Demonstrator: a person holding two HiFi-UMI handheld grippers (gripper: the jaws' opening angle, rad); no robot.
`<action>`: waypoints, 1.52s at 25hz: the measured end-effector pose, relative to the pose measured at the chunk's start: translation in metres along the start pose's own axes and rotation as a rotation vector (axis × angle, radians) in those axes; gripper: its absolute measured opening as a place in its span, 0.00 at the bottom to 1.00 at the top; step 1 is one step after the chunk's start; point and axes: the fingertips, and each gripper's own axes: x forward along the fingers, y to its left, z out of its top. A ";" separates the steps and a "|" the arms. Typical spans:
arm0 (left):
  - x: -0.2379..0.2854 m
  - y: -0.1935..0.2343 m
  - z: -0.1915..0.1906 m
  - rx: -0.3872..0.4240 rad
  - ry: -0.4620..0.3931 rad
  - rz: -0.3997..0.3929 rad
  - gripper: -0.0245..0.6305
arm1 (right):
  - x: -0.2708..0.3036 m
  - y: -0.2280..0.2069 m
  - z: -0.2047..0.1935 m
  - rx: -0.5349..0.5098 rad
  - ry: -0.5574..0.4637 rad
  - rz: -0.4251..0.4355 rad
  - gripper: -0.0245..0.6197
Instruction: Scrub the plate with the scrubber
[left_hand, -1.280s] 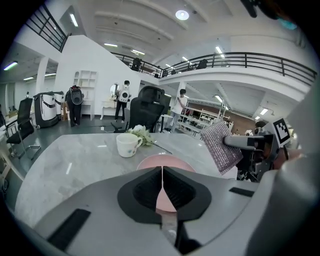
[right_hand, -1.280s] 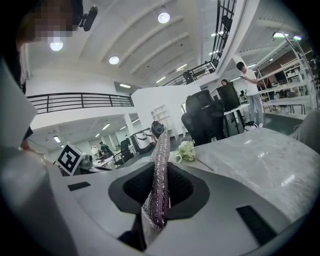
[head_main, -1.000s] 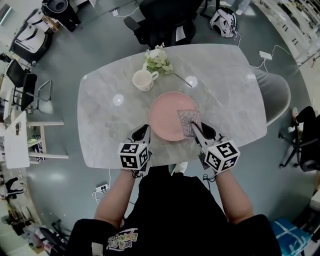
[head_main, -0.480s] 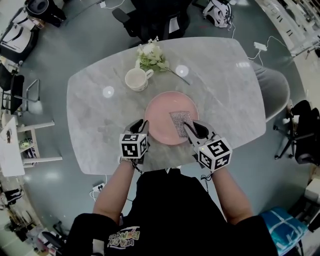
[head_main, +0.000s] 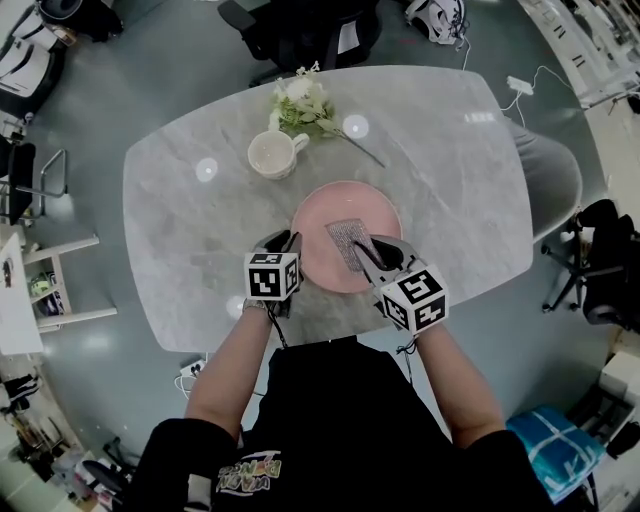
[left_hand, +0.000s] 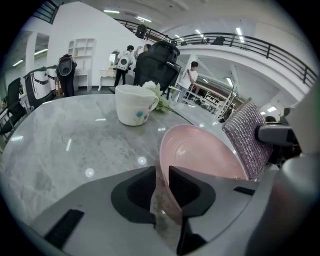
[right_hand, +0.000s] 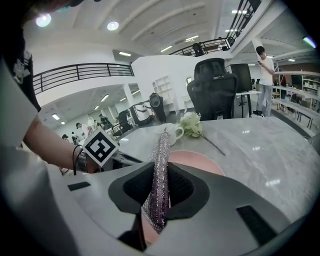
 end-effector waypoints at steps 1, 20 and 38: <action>0.002 0.000 -0.001 -0.004 0.005 -0.003 0.18 | 0.004 0.001 -0.001 -0.006 0.013 0.005 0.15; 0.015 -0.002 -0.002 -0.070 0.004 -0.001 0.11 | 0.097 0.015 -0.021 -0.450 0.337 0.063 0.15; 0.017 0.000 -0.003 -0.058 0.007 -0.018 0.11 | 0.148 -0.020 -0.017 -0.825 0.516 -0.080 0.16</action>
